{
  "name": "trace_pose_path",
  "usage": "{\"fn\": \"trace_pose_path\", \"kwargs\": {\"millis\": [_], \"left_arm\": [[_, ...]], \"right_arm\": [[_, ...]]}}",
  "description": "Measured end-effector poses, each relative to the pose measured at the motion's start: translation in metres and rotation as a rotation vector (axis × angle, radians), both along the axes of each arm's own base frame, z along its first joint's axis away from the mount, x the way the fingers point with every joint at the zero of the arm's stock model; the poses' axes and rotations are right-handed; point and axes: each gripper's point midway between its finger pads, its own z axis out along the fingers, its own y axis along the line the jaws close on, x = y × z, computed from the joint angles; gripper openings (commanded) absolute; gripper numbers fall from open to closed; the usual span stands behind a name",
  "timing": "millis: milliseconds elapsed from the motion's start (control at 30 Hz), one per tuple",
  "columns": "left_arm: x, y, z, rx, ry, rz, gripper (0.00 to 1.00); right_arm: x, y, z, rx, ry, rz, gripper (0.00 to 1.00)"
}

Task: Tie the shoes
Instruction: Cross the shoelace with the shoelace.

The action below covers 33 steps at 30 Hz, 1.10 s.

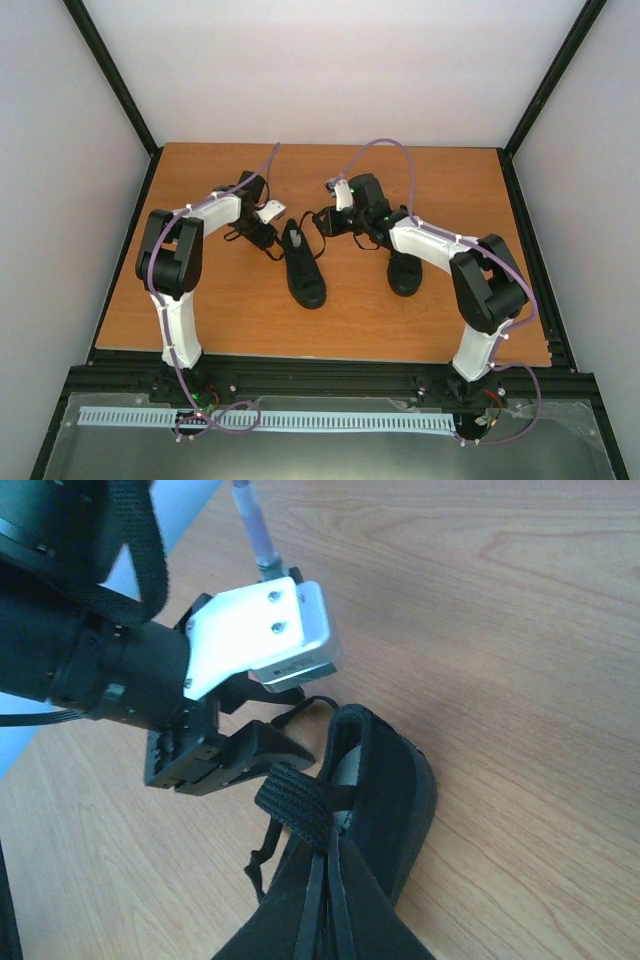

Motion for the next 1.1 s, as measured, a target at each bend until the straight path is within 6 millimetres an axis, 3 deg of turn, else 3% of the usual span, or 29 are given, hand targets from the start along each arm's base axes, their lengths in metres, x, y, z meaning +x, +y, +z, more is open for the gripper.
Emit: {"fn": "trace_pose_path", "kwargs": {"millis": [167, 200, 367, 633, 900, 1033, 1100], "left_arm": [[0.006, 0.008, -0.002, 0.049, -0.029, -0.02, 0.07], [0.006, 0.009, -0.002, 0.054, -0.03, -0.017, 0.02], [0.006, 0.016, -0.001, 0.061, -0.043, -0.023, 0.01], [0.008, 0.049, 0.013, 0.041, -0.058, 0.058, 0.01], [0.005, 0.042, 0.02, -0.002, -0.055, 0.051, 0.01], [-0.005, 0.022, 0.052, -0.124, -0.075, 0.007, 0.01], [-0.012, 0.008, 0.091, -0.218, -0.132, -0.037, 0.01]], "right_arm": [[-0.003, -0.003, 0.02, 0.016, -0.04, -0.003, 0.03], [-0.003, -0.003, 0.023, 0.018, -0.047, -0.004, 0.03], [-0.003, -0.005, 0.03, 0.016, -0.067, -0.005, 0.03], [-0.008, -0.011, 0.04, 0.006, -0.094, -0.009, 0.03], [-0.009, -0.015, 0.04, -0.012, -0.101, -0.012, 0.03], [-0.01, -0.016, 0.037, -0.021, -0.094, -0.007, 0.03], [-0.01, -0.017, 0.037, -0.015, -0.086, 0.001, 0.03]]}}
